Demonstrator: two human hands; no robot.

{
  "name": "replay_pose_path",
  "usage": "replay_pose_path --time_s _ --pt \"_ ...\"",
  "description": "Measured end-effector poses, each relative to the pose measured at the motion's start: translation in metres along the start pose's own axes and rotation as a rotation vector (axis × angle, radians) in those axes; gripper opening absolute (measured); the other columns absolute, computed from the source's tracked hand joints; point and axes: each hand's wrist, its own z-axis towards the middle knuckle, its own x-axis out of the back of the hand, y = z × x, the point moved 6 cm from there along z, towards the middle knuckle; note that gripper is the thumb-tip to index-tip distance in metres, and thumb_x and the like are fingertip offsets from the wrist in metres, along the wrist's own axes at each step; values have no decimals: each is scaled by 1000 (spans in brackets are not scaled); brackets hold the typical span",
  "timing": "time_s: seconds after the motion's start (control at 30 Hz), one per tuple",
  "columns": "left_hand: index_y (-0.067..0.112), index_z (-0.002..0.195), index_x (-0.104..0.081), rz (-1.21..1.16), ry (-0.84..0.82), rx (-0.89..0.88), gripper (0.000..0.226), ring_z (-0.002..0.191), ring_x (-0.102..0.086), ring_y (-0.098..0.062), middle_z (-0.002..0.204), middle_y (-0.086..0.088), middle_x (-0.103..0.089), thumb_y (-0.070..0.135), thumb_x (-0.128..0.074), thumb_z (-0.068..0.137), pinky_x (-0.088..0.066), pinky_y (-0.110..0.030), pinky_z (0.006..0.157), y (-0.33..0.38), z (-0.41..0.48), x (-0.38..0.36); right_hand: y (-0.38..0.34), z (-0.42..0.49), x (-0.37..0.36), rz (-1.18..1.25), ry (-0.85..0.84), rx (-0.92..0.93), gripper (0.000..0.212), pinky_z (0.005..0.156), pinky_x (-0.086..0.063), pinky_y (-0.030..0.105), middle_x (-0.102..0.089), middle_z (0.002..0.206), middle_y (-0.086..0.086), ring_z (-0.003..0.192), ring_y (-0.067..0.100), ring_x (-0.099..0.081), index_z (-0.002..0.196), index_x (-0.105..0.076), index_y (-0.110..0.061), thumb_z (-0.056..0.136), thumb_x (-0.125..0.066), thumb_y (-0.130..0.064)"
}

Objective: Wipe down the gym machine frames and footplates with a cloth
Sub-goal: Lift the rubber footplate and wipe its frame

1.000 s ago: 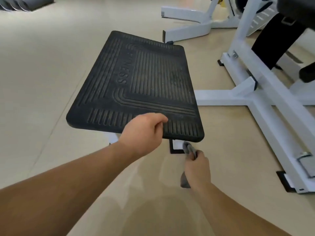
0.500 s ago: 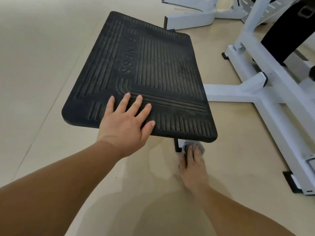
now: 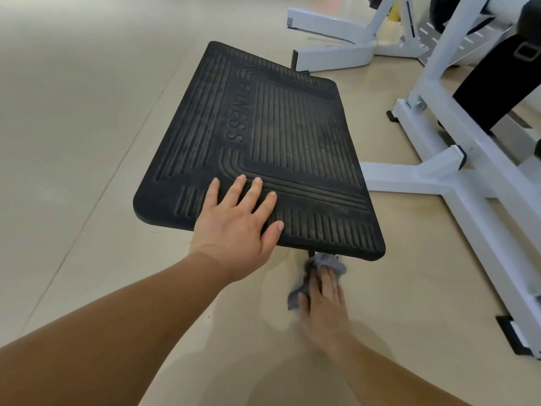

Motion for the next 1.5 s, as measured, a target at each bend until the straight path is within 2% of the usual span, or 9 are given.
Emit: replay_pose_path --time_s 0.1,0.27,0.37,0.53,0.67,0.8,1.07,1.37,1.5 --pt "37 162 -10 -10 2 -6 70 159 3 -26 172 2 -7 66 4 100 -2 -60 125 -1 0 0 2 -4 -11 -84 -47 95 72 126 6 40 10 172 -2 158 18 13 164 -1 -24 101 0 -59" --pt "38 162 -11 -15 7 6 70 159 2 -27 172 2 -8 65 3 99 -1 -60 125 0 1 -2 59 7 14 172 95 -394 71 126 -14 47 -7 170 12 157 29 -9 163 -9 -16 106 -21 -55" --pt "38 162 -11 -18 8 -1 70 159 2 -27 172 2 -7 65 2 100 -1 -60 125 0 2 -2 48 17 10 107 97 -258 80 127 -2 42 -5 170 7 158 24 2 163 -15 -16 100 -30 -64" --pt "38 162 -11 -16 12 1 70 159 1 -28 172 2 -8 66 3 99 -2 -61 125 0 1 -2 30 7 6 77 189 -54 56 111 -43 50 -45 143 17 132 40 -49 144 -50 -5 97 -47 -36" --pt "38 162 -9 -8 6 14 71 159 2 -28 172 3 -7 66 4 99 -2 -60 125 0 1 -2 61 24 24 125 159 -208 57 123 -28 42 -32 159 8 146 28 -31 157 -35 -12 103 -47 -25" --pt "38 162 -12 -9 6 14 70 159 -1 -28 172 3 -9 65 3 99 -3 -60 125 0 1 -2 42 27 26 165 137 -89 52 108 -46 42 -46 145 6 131 28 -48 145 -51 -9 93 -55 -16" --pt "37 162 -9 -5 -23 5 70 159 1 -28 172 2 -6 64 4 99 -1 -61 125 0 0 0 11 -21 14 -40 -59 211 62 100 -45 33 -53 135 4 119 24 -55 139 -56 -14 92 -20 -30" --pt "37 161 -20 -37 -64 14 63 159 1 -28 172 2 -10 60 -9 103 3 -62 124 6 -1 9 57 -44 93 483 45 -377 31 89 -54 44 -69 95 6 92 29 -65 93 -61 -19 104 -40 -39" --pt "32 148 -50 -301 1 -170 45 155 -22 -17 165 3 -32 39 -45 104 -5 -43 128 45 5 43 41 -62 135 772 -308 -360 36 92 -59 43 -75 98 8 90 21 -72 102 -71 -7 104 -53 -39"
